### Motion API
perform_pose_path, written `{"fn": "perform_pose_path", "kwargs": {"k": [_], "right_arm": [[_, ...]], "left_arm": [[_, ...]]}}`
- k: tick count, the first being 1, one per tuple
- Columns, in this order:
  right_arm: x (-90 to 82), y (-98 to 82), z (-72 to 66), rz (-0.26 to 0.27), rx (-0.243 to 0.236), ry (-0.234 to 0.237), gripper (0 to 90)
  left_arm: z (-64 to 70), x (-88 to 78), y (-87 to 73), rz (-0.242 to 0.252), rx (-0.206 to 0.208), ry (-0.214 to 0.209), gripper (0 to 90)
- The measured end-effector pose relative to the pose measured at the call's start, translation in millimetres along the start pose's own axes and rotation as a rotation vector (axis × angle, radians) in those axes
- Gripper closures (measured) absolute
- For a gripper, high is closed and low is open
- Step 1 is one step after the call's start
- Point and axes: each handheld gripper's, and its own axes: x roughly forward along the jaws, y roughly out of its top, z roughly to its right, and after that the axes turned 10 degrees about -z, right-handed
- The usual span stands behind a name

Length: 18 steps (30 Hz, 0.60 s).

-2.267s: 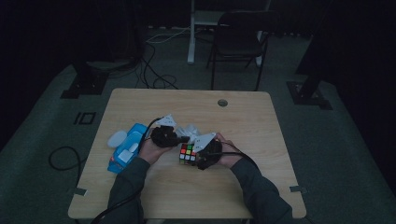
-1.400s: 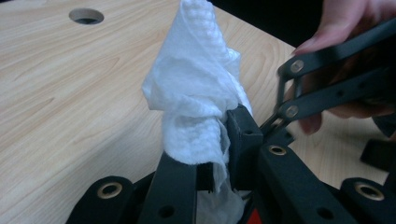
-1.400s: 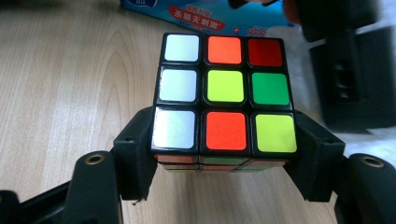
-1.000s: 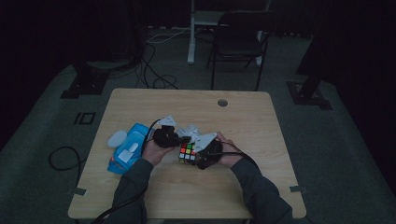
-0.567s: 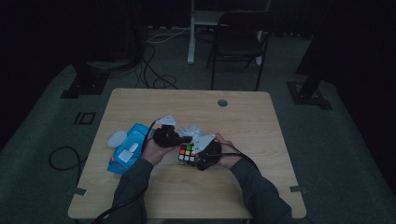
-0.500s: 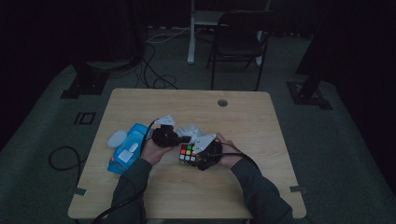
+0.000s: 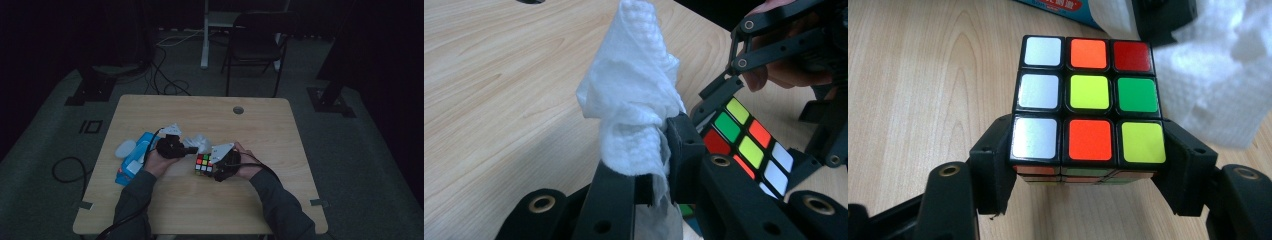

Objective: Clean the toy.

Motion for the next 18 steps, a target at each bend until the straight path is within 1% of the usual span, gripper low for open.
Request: {"fn": "perform_pose_path", "kwargs": {"k": [6,9,12,15,17,18], "right_arm": [[0.9,-4.7,3.3,-0.011,0.006,-0.009,34.3],[2.3,-8.8,5.8,-0.017,0.026,-0.011,34.3],[3.3,-13.3,8.9,-0.023,0.04,-0.018,34.3],[4.5,-16.4,10.9,-0.032,0.053,-0.024,34.3],[5.0,-16.8,11.3,-0.037,0.055,-0.025,34.3],[5.3,-16.6,11.3,-0.033,0.055,-0.026,34.3]], "left_arm": [[1.2,-8.4,-2.9,-0.002,0.015,-0.004,83.3],[2.2,-13.4,-4.8,0.0,0.021,-0.014,83.3],[2.4,-17.7,-7.5,-0.003,0.032,-0.034,83.2],[3.2,-20.5,-9.0,-0.009,0.047,-0.063,83.2],[3.7,-20.8,-8.7,-0.015,0.058,-0.095,83.2],[4.0,-19.9,-8.0,-0.028,0.063,-0.115,83.1]]}}
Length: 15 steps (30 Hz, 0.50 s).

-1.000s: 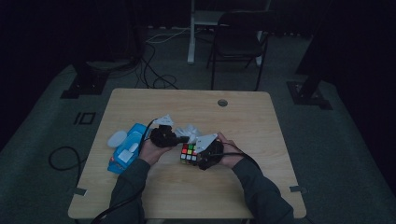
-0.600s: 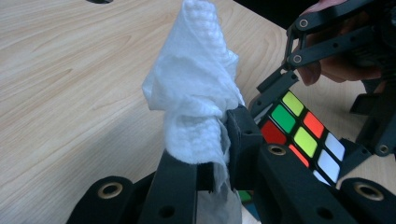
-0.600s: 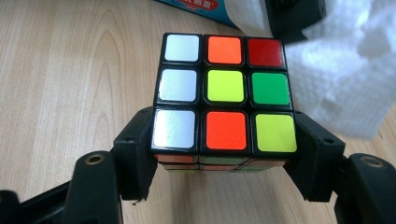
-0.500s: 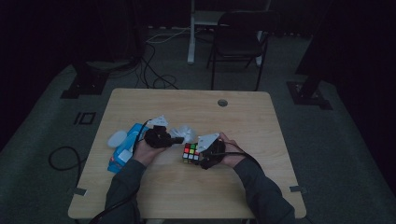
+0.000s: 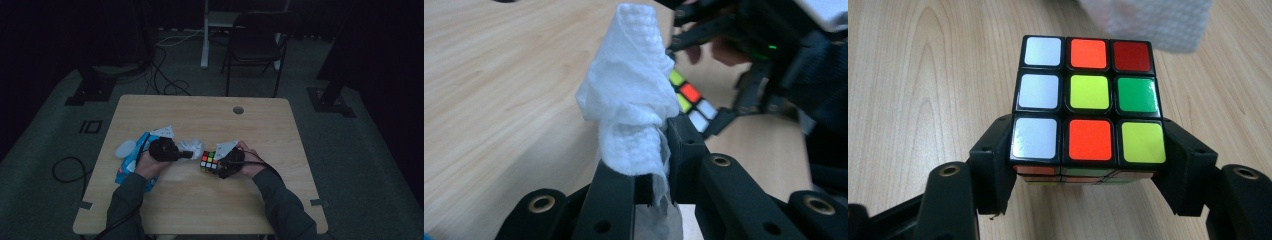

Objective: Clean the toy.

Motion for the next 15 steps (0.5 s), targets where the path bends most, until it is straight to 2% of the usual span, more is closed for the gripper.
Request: {"fn": "perform_pose_path", "kwargs": {"k": [1,5,7,8,9,10,15], "right_arm": [[0.0,0.6,-0.2,0.001,-0.005,0.0,34.3],[-0.7,5.8,-4.1,0.011,-0.025,0.004,34.3],[-1.1,7.9,-5.7,0.012,-0.036,0.005,34.3],[-1.1,8.5,-6.5,0.012,-0.035,0.005,34.3],[-1.0,8.7,-6.8,0.011,-0.037,0.006,34.3],[-0.8,8.8,-7.2,0.01,-0.038,0.007,34.3],[1.0,10.3,-9.2,0.01,-0.051,0.011,34.3]], "left_arm": [[0.3,2.2,1.0,-0.018,0.006,-0.024,82.7],[1.6,12.4,4.8,-0.095,0.023,-0.039,81.5],[1.2,14.0,5.3,-0.099,0.022,-0.041,78.4],[0.2,15.9,6.1,-0.092,0.004,-0.013,74.0],[0.2,15.9,6.1,-0.092,0.004,-0.013,69.9],[-1.6,16.6,6.9,-0.086,-0.023,0.023,66.4],[-4.6,19.0,8.2,-0.06,-0.054,0.064,57.0]]}}
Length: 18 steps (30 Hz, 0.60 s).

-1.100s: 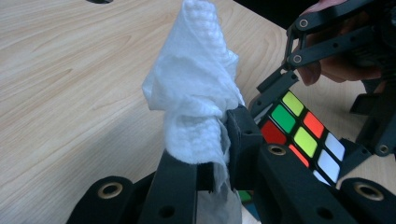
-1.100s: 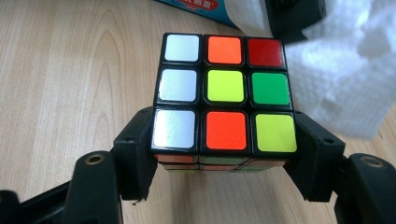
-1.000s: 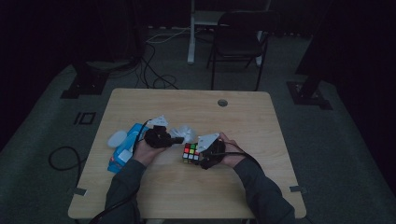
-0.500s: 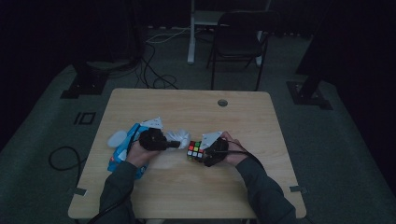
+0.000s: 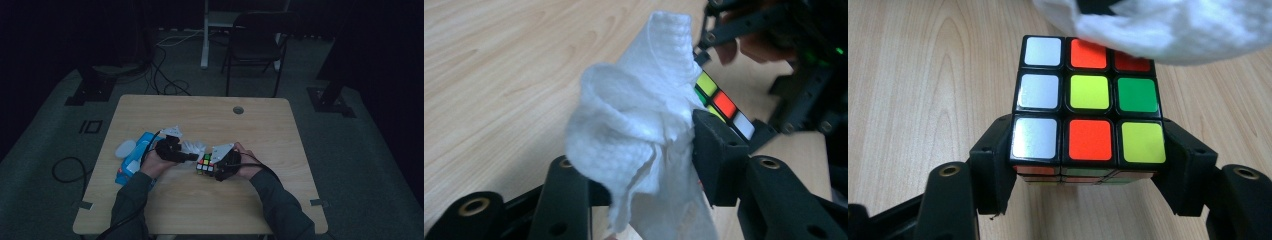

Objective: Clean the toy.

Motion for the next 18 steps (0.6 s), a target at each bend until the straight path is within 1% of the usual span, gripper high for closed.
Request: {"fn": "perform_pose_path", "kwargs": {"k": [4,5,6,8,10,12,14,18], "right_arm": [[1.7,1.8,-1.4,-0.005,-0.003,0.003,34.3],[2.2,2.2,-1.7,-0.006,-0.007,0.004,34.3],[2.5,2.5,-2.0,-0.007,-0.009,0.004,34.3],[2.6,3.1,-2.5,-0.007,-0.013,0.005,34.3],[2.7,3.6,-3.2,-0.01,-0.013,0.005,34.3],[2.9,4.1,-3.8,-0.008,-0.019,0.01,34.3],[2.1,5.6,-5.3,-0.001,-0.029,0.012,34.3],[-1.7,10.7,-6.8,0.019,-0.051,0.008,34.3]], "left_arm": [[1.5,3.7,2.0,0.024,-0.009,0.004,57.0],[1.5,3.7,2.0,0.024,-0.009,0.004,58.7],[1.4,4.2,3.3,0.046,-0.012,0.007,61.8],[1.9,5.0,4.1,0.054,-0.014,0.01,68.6],[4.9,7.4,6.2,0.073,-0.006,0.043,76.2],[5.9,9.3,7.3,0.085,-0.011,0.085,81.7],[5.7,13.2,7.6,0.087,-0.019,0.099,83.7],[6.0,21.9,7.2,0.067,-0.018,0.093,84.5]]}}
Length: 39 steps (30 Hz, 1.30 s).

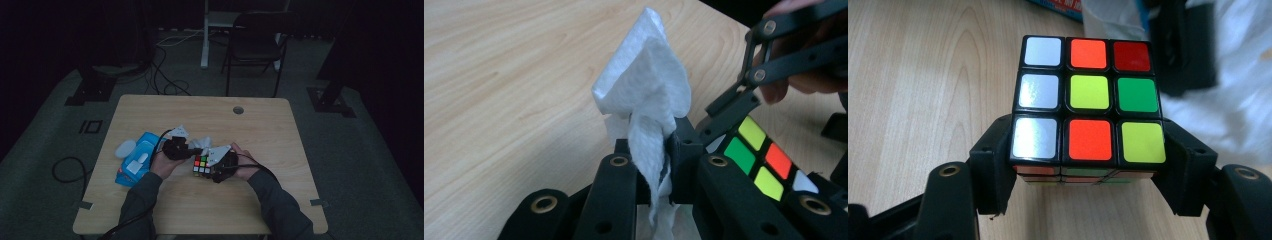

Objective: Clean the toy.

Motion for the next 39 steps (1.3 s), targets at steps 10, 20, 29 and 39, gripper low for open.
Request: {"fn": "perform_pose_path", "kwargs": {"k": [10,20,29,39], "right_arm": [[4.0,0.0,0.2,-0.016,-0.001,0.002,34.3],[6.1,-6.9,4.7,-0.054,0.021,-0.021,34.3],[1.1,-14.5,11.4,-0.05,0.061,-0.052,34.3],[3.7,-13.0,10.1,-0.052,0.055,-0.036,34.3]], "left_arm": [[2.3,-7.5,4.0,0.022,0.02,-0.056,84.5],[8.2,-16.0,5.0,0.029,0.052,-0.076,84.2],[25.6,-27.1,1.0,0.029,0.099,-0.113,84.1],[21.6,-23.0,-1.8,0.05,0.061,-0.065,51.4]]}}
